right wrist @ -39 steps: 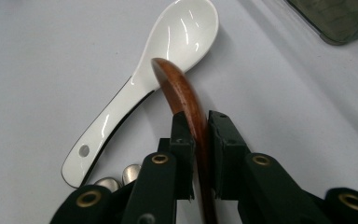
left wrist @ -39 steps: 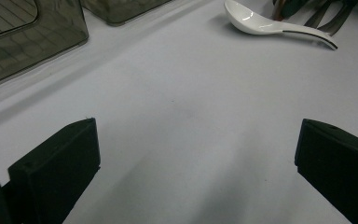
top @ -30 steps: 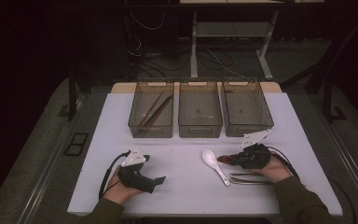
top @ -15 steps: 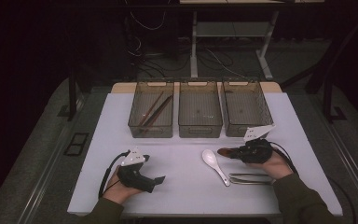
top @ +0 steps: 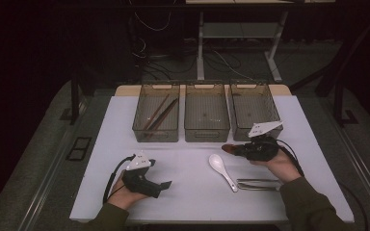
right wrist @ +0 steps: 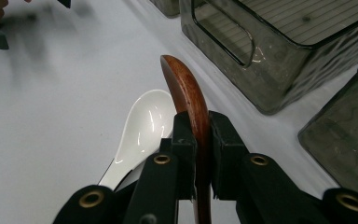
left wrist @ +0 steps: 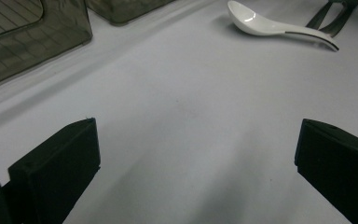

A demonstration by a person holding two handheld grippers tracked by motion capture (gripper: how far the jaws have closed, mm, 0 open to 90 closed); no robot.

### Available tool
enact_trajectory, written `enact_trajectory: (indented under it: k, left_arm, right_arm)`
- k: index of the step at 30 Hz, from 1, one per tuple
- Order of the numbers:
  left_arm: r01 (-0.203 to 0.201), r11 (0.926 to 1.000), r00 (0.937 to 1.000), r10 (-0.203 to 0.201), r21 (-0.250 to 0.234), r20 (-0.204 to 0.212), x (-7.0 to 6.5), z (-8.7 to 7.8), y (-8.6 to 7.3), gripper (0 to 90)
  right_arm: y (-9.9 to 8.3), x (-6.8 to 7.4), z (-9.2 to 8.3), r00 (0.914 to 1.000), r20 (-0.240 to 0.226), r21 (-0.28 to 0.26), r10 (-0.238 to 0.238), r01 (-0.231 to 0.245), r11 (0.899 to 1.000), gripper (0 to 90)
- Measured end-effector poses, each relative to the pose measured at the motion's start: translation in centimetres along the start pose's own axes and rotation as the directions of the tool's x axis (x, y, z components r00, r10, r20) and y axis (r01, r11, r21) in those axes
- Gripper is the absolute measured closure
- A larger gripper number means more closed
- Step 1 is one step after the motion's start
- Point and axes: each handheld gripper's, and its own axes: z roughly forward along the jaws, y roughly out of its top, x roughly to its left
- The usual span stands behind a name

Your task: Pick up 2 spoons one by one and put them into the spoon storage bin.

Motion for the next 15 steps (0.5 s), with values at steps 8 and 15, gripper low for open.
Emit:
enact_trajectory:
  k: [8, 15]
  left_arm:
    - [-0.009, 1.0, 0.9999, 0.009, 0.003, 0.009, -0.1, 0.2, 0.0, 0.0]
    - [-0.005, 1.0, 1.0, 0.005, 0.003, 0.006, -0.3, 0.1, 0.0, 0.0]
  right_arm:
    - [0.7, -0.1, 0.1, 0.9999, 0.01, -0.002, 0.013, -0.013, 1.0, 81.4]
    - [2.2, 0.4, 0.4, 0.9999, 0.015, -0.021, 0.001, 0.0, 1.0, 81.4]
